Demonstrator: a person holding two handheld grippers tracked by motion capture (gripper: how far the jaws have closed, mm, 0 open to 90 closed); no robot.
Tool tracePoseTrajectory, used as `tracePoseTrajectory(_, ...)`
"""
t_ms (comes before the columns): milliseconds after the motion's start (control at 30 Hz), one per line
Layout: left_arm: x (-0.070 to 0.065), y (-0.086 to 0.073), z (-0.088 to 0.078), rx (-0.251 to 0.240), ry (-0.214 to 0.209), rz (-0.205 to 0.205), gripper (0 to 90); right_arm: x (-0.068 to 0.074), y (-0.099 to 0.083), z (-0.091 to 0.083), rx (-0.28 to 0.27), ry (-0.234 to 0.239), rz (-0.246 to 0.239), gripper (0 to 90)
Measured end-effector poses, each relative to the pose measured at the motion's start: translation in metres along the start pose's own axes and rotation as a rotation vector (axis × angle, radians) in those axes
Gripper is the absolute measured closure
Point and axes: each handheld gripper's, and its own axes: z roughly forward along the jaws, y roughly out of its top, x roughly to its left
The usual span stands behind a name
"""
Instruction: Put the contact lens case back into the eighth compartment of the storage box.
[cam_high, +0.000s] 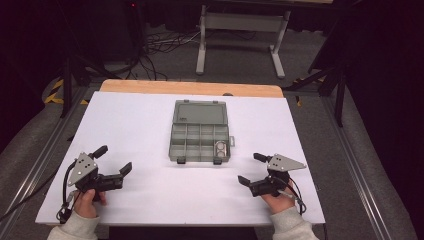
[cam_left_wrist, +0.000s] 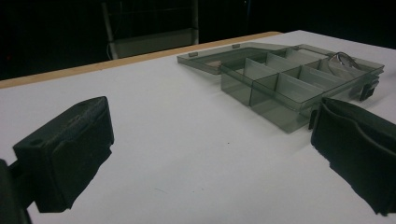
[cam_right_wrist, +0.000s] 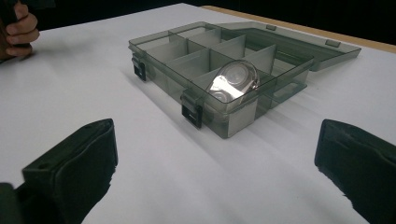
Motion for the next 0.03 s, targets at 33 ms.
tracePoseTrajectory(33,0.0001,0.0000,0.0000,0.000,-0.002,-0.002,0.2,0.0002,0.0001,-0.0003,-0.002,-0.001,-0.001,0.1)
